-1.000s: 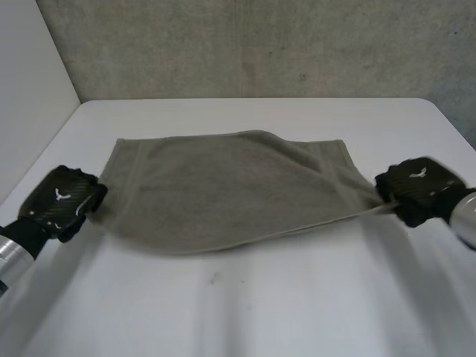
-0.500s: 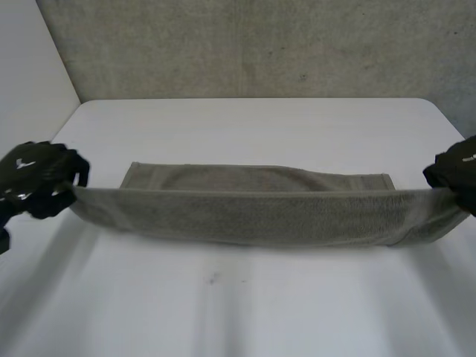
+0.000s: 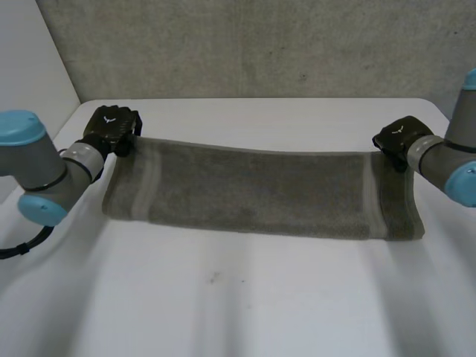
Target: Fold the towel.
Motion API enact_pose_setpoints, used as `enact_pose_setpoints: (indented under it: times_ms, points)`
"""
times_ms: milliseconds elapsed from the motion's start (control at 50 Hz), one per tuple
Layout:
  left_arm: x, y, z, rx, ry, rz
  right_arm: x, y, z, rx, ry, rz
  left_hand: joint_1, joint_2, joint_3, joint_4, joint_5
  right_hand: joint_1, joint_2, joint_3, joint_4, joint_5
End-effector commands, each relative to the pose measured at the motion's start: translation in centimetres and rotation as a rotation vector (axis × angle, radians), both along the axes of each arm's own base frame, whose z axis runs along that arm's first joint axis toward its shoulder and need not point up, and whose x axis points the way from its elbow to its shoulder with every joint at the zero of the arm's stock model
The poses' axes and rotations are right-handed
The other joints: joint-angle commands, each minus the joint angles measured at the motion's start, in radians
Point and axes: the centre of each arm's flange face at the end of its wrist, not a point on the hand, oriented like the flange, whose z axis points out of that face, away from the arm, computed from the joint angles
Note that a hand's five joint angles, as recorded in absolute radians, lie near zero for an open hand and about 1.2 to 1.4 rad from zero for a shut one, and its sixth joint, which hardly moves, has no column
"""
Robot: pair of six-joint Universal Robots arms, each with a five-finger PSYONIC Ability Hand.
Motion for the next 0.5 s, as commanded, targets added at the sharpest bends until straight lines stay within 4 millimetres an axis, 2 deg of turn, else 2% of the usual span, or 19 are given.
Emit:
enact_pose_setpoints:
  times_ms: [20,80,160,180,200,240,260,280,300,320,340,360,380,400,420,440,460,480,500]
  points:
    - [-0.8,-0.8,-1.1,-0.012,-0.004,0.015,1.2,-1.6,-1.3,-0.074,-0.003,-0.007,-0.838,-0.858,-0.857,-0.859,-0.844,-0.866,-0.879,-0.894,-0.89,-0.883]
    - [-1.4,-0.4,-1.1,-0.009,-0.006,0.004,1.2,-2.0,-0.9,-0.105,-0.012,-0.018,-1.024,-1.044,-1.043,-1.045,-1.029,-0.866,-0.879,-0.894,-0.89,-0.883]
    - [-2.0,0.4,-0.9,0.003,-0.001,-0.008,0.5,-2.3,1.3,-0.156,-0.103,-0.087,-1.024,-1.044,-1.043,-1.045,-1.029,-0.866,-0.879,-0.894,-0.89,-0.883]
    - [-2.0,0.8,-0.2,0.0,0.001,-0.01,0.3,-2.0,2.5,-0.156,-0.155,-0.107,-1.024,-1.044,-1.043,-1.045,-1.029,-0.866,-0.879,-0.894,-0.89,-0.883]
    - [-1.8,1.5,0.8,-0.002,0.001,-0.008,0.3,-2.0,2.5,-0.156,-0.155,-0.107,-1.024,-1.044,-1.043,-1.045,-1.029,-0.866,-0.879,-0.894,-0.89,-0.883]
    - [-1.7,2.4,1.6,0.004,0.003,-0.008,-0.1,-0.3,3.9,-0.109,-0.234,-0.126,-1.024,-1.044,-1.043,-1.045,-1.029,-0.866,-0.879,-0.894,-0.89,-0.883]
    - [-1.7,2.4,1.6,0.004,0.003,-0.008,-0.1,-0.3,3.9,-0.108,-0.234,-0.127,-1.024,-1.044,-1.043,-1.045,-1.029,-0.866,-0.879,-0.894,-0.89,-0.883]
    - [-1.5,3.4,2.2,0.013,0.001,-0.008,-0.5,0.9,4.6,-0.087,-0.255,-0.136,-1.024,-1.044,-1.043,-1.045,-1.029,-0.866,-0.879,-0.894,-0.89,-0.883]
    - [-1.3,4.6,3.1,0.013,0.002,-0.009,-0.5,0.9,4.6,-0.087,-0.256,-0.136,-1.024,-1.044,-1.043,-1.045,-1.029,-0.866,-0.879,-0.894,-0.89,-0.883]
    - [-1.3,4.6,3.1,0.013,0.002,-0.009,-1.0,2.0,5.3,-0.072,-0.267,-0.148,-1.024,-1.044,-1.043,-1.045,-1.029,-0.866,-0.879,-0.894,-0.89,-0.883]
    - [-1.0,5.8,4.0,0.014,0.003,-0.009,-1.5,3.2,5.6,-0.056,-0.265,-0.157,-1.024,-1.044,-1.043,-1.045,-1.029,-0.866,-0.879,-0.894,-0.89,-0.883]
    - [-0.8,7.2,4.7,0.019,0.006,-0.009,-1.5,3.2,5.6,-0.056,-0.265,-0.157,-1.024,-1.044,-1.043,-1.045,-1.029,-0.866,-0.879,-0.894,-0.89,-0.883]
    - [-0.8,7.2,4.7,0.019,0.006,-0.009,-2.1,4.5,5.6,-0.032,-0.263,-0.16,-1.024,-1.044,-1.043,-1.045,-1.029,-0.866,-0.879,-0.894,-0.89,-0.883]
    - [-0.7,8.5,5.4,0.023,0.013,-0.011,-2.4,5.7,5.4,0.0,-0.263,-0.155,-1.024,-1.044,-1.043,-1.045,-1.029,-0.866,-0.879,-0.894,-0.89,-0.883]
    - [-0.7,8.5,5.4,0.023,0.013,-0.011,-2.4,5.7,5.4,0.001,-0.263,-0.155,-1.024,-1.044,-1.043,-1.045,-1.029,-0.866,-0.879,-0.894,-0.89,-0.883]
    - [-0.5,9.7,5.9,0.027,0.027,-0.012,-2.8,6.8,4.9,0.039,-0.265,-0.146,-1.024,-1.044,-1.043,-1.045,-1.029,-0.866,-0.879,-0.894,-0.89,-0.883]
    - [-0.4,10.8,6.3,0.033,0.046,-0.013,-2.8,6.8,4.9,0.039,-0.265,-0.146,-1.024,-1.044,-1.043,-1.045,-1.029,-0.866,-0.879,-0.894,-0.89,-0.883]
    - [-0.4,10.8,6.3,0.033,0.047,-0.013,-3.1,7.9,4.4,0.077,-0.271,-0.142,-1.024,-1.044,-1.043,-1.045,-1.029,-0.866,-0.879,-0.894,-0.89,-0.883]
    - [-0.4,11.8,6.6,0.045,0.072,-0.009,-3.2,8.9,3.8,0.111,-0.28,-0.135,-1.024,-1.044,-1.043,-1.045,-1.029,-0.819,-0.831,-0.847,-0.842,-0.835]
